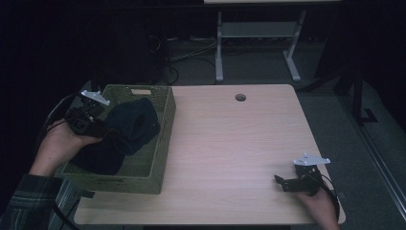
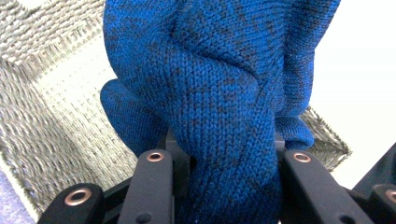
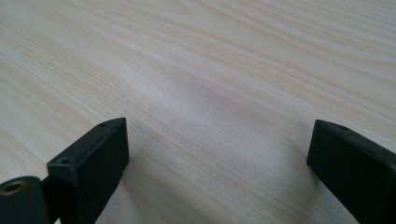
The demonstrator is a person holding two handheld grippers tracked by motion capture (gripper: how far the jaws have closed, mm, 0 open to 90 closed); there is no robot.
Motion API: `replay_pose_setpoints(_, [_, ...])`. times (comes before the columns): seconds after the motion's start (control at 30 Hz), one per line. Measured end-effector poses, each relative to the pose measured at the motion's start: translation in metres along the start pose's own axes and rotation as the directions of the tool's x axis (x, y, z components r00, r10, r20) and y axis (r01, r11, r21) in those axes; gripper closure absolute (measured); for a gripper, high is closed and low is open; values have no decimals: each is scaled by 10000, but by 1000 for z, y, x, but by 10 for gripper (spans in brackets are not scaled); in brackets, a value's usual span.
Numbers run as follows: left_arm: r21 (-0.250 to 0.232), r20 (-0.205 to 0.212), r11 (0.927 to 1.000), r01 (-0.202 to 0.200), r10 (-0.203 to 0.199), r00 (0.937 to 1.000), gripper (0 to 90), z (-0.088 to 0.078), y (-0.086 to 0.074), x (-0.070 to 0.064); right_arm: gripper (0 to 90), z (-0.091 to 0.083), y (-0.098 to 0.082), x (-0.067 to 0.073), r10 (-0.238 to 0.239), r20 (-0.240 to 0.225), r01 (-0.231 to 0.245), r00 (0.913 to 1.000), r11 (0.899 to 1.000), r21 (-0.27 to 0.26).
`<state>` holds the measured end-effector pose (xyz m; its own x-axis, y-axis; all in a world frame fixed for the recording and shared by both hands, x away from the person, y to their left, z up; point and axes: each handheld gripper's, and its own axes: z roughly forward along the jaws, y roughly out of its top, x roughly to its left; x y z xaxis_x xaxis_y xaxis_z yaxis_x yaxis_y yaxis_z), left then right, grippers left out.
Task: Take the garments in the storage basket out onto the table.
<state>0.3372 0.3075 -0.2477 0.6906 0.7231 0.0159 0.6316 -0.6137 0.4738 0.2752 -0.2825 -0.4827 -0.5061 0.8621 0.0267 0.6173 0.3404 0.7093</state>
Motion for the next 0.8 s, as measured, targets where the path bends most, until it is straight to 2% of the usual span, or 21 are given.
replay_pose_setpoints(0.63, [-778, 552, 9958, -491, 535, 9970, 664, -8, 30, -18, 53, 0, 0, 0, 15, 4, -14, 10000, 10000, -9])
replay_pose_setpoints(0.8, [-931, 581, 9943, -526, 581, 9966, 664, -9, 38, -21, 53, 0, 0, 0, 3, 17, -3, 10000, 10000, -9])
